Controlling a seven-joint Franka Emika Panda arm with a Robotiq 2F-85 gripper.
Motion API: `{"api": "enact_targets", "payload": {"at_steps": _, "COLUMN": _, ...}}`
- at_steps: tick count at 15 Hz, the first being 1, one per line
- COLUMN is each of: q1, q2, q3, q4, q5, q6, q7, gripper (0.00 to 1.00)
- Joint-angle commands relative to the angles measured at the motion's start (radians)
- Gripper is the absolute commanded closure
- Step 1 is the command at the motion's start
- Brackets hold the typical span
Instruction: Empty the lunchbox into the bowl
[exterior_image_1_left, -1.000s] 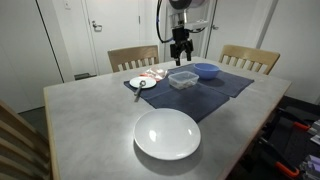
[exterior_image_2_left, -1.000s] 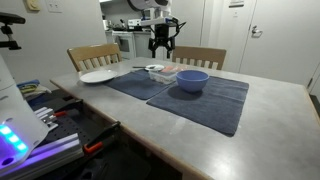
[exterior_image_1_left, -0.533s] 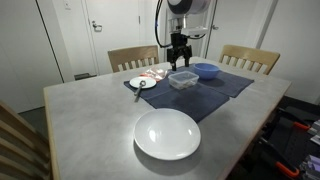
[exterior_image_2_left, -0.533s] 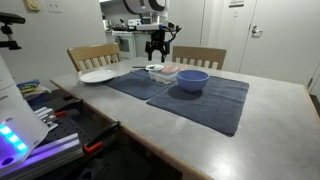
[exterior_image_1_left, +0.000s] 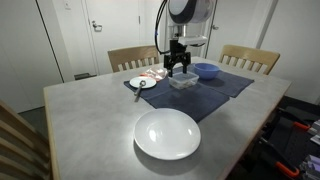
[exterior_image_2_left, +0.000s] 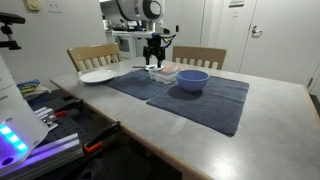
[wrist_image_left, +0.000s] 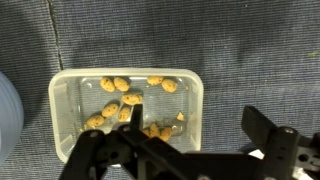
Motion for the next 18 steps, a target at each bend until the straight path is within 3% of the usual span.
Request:
{"api": "enact_targets", "payload": {"at_steps": 1, "q1": 0.0, "q2": -0.004, "q3": 0.005, "q4": -0.038, "q5": 0.029, "q6": 0.068, "q7": 0.011, "gripper": 0.0}}
{"api": "enact_targets", "payload": {"at_steps": 14, "q1": -0.009, "q2": 0.064, "q3": 0.036, "q4": -0.013, "q5": 0.071, "q6": 0.137, "q7": -0.028, "gripper": 0.0}}
{"api": "enact_targets", "payload": {"at_steps": 15, "q1": -0.009, "q2": 0.067, "q3": 0.035, "q4": -0.008, "q5": 0.069, "q6": 0.135, "q7": -0.029, "gripper": 0.06}}
{"api": "enact_targets", "payload": {"at_steps": 16, "q1": -0.009, "q2": 0.071, "q3": 0.035, "q4": -0.003, "q5": 0.068, "q6": 0.134, "q7": -0.031, "gripper": 0.24}}
{"api": "enact_targets", "payload": {"at_steps": 18, "q1": -0.012, "q2": 0.076, "q3": 0.035, "q4": 0.006, "q5": 0.067, "q6": 0.13, "q7": -0.038, "gripper": 0.32}}
